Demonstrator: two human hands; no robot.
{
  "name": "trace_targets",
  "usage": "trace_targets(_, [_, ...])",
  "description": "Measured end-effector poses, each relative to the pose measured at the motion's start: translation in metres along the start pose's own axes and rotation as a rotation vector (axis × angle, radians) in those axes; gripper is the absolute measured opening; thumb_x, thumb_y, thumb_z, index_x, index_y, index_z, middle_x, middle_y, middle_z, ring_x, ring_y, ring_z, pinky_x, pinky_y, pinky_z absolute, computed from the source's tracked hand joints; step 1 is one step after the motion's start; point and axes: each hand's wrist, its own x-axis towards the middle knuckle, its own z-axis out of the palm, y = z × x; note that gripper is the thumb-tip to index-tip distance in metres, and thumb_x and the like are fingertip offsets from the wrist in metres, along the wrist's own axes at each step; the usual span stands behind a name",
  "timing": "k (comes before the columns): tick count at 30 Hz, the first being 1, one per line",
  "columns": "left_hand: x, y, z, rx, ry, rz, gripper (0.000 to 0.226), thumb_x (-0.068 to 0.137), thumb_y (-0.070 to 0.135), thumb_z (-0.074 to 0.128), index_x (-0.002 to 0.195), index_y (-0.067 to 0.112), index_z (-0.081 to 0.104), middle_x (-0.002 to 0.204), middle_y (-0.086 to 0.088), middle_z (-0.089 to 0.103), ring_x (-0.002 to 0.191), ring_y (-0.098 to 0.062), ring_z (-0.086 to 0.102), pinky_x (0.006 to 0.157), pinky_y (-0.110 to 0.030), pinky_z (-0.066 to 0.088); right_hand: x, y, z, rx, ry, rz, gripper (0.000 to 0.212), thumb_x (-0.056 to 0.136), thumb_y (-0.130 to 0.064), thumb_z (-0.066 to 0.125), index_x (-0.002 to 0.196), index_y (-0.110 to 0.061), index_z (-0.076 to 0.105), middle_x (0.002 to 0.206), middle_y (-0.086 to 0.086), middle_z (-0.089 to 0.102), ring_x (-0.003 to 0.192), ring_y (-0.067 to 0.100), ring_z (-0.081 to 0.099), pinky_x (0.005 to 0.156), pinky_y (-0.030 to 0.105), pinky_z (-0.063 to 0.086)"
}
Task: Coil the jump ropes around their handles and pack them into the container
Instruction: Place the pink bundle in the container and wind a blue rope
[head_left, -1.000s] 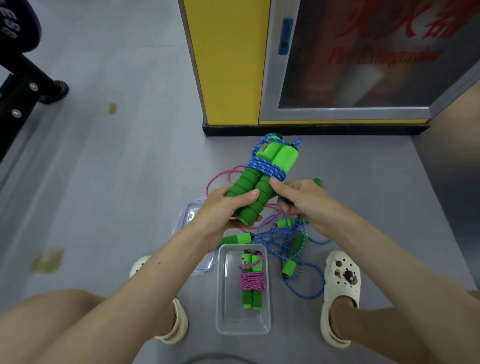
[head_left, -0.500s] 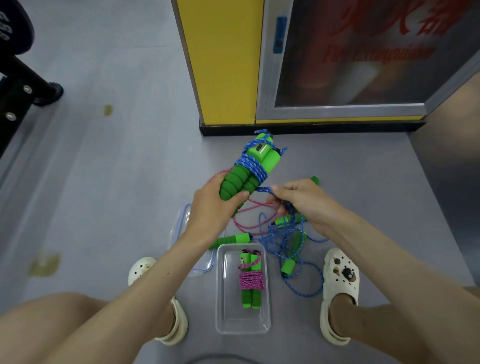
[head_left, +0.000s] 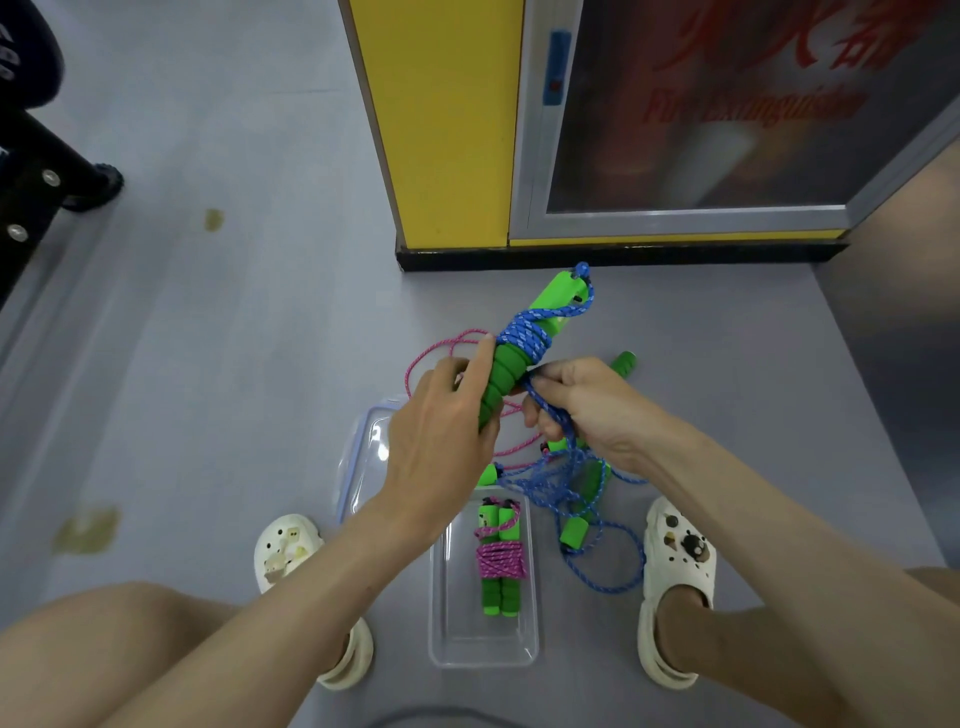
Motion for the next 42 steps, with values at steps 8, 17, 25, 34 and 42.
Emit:
trace_targets(8, [0.002, -0.004, 0.007, -0.013, 0.007, 0.057, 0.075, 0.072, 0.008, 0.078, 0.14, 0.012, 0.047, 0.109, -0.013, 0.062, 0.085, -0.028, 0.062, 0.047, -0.031, 0.046, -0.004, -0.001, -0.003, 0.122, -0.029, -0.018, 0.035, 0.097, -0.031, 0.048, 0.074, -0.005, 0.054, 0.052, -0.001, 0.053, 0.039, 0.008, 0.029, 0.047, 0.025, 0.022])
trace_targets(17, [0.014, 0.005, -0.006, -0.762, -0.214, -0.388, 0.063, 0.086, 0.051, 0.059, 0.141, 0.028, 0.041, 0.126, 0.006, 0.048, 0.111, -0.007, 0.05, 0.089, -0.022, 0.047, 0.001, -0.003, -0.008, 0.21, 0.052, 0.0, 0.044, 0.093, -0.044, 0.051, 0.072, -0.006, 0.056, 0.048, 0.002, 0.052, 0.035, 0.007, 0.027, 0.043, 0.022, 0.019])
trace_targets(25, [0.023, -0.004, -0.021, -1.401, -0.635, -0.862, 0.046, 0.077, 0.034, 0.068, 0.115, 0.008, 0.062, 0.092, -0.01, 0.07, 0.075, -0.023, 0.069, 0.059, -0.027, 0.056, 0.0, 0.001, -0.008, 0.153, 0.003, -0.051, 0.052, 0.093, -0.049, 0.046, 0.078, 0.0, 0.06, 0.047, 0.001, 0.051, 0.042, 0.012, 0.031, 0.049, 0.026, 0.027])
trace_targets(34, [0.025, -0.006, -0.023, -1.08, -0.395, -0.752, 0.019, 0.083, 0.017, 0.072, 0.099, 0.019, 0.064, 0.086, -0.004, 0.07, 0.068, -0.012, 0.065, 0.061, -0.031, 0.054, 0.0, 0.005, -0.01, -0.032, 0.101, 0.007, 0.047, 0.093, -0.046, 0.05, 0.074, -0.008, 0.071, 0.047, 0.002, 0.046, 0.038, 0.01, 0.028, 0.046, 0.023, 0.028])
trace_targets(42, [0.02, -0.012, -0.015, -0.603, -0.217, -0.538, 0.035, 0.079, 0.033, 0.074, 0.11, 0.027, 0.061, 0.086, 0.006, 0.067, 0.08, -0.017, 0.064, 0.072, -0.037, 0.054, 0.002, 0.009, -0.011, -0.112, 0.065, 0.033, 0.026, 0.095, -0.024, 0.057, 0.089, -0.002, 0.07, 0.047, -0.003, 0.047, 0.041, 0.007, 0.034, 0.046, 0.02, 0.029])
